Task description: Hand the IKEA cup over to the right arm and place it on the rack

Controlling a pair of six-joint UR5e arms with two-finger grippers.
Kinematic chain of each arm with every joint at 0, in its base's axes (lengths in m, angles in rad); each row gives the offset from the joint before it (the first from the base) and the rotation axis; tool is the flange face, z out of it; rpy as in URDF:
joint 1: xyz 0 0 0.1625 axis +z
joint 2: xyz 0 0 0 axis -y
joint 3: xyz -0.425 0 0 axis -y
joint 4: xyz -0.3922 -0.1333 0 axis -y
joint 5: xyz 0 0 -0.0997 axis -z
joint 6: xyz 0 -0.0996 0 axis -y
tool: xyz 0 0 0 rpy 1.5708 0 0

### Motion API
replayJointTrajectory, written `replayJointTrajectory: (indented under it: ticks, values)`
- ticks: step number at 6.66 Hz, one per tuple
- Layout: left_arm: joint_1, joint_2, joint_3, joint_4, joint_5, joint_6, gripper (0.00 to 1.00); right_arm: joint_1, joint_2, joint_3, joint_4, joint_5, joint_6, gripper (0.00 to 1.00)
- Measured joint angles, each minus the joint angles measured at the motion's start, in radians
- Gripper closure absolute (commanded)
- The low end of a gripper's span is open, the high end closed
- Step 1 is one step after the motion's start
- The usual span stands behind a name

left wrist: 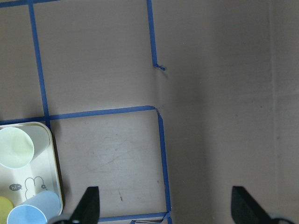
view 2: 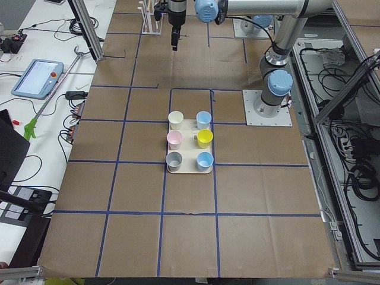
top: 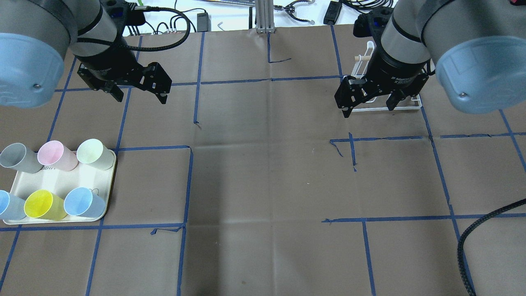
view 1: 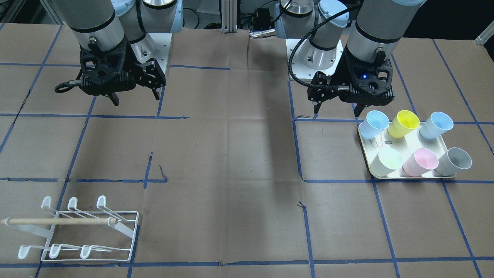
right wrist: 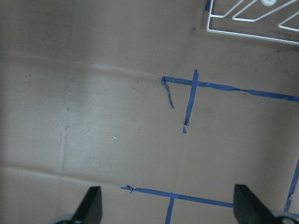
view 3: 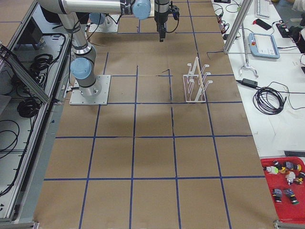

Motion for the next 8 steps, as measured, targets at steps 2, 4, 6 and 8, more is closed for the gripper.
replayJointTrajectory:
  ticks: [2, 4, 6, 8]
  values:
    - [0.000, -0.002, 0.000, 0.003, -0.001, 0.000, 0.00, 0.000, 0.009, 0.000, 0.000, 0.001, 0.000, 0.00]
    - [0.001, -0.002, 0.000, 0.004, 0.000, 0.000, 0.00, 0.000, 0.012, -0.005, 0.001, 0.000, 0.000, 0.00]
    - [0.002, -0.003, 0.000, 0.003, 0.000, 0.004, 0.00, -0.001, 0.005, -0.001, 0.003, -0.003, -0.002, 0.00]
    - [0.007, -0.004, -0.002, 0.005, 0.001, 0.010, 0.00, -0.001, 0.003, -0.001, 0.004, -0.001, 0.000, 0.00]
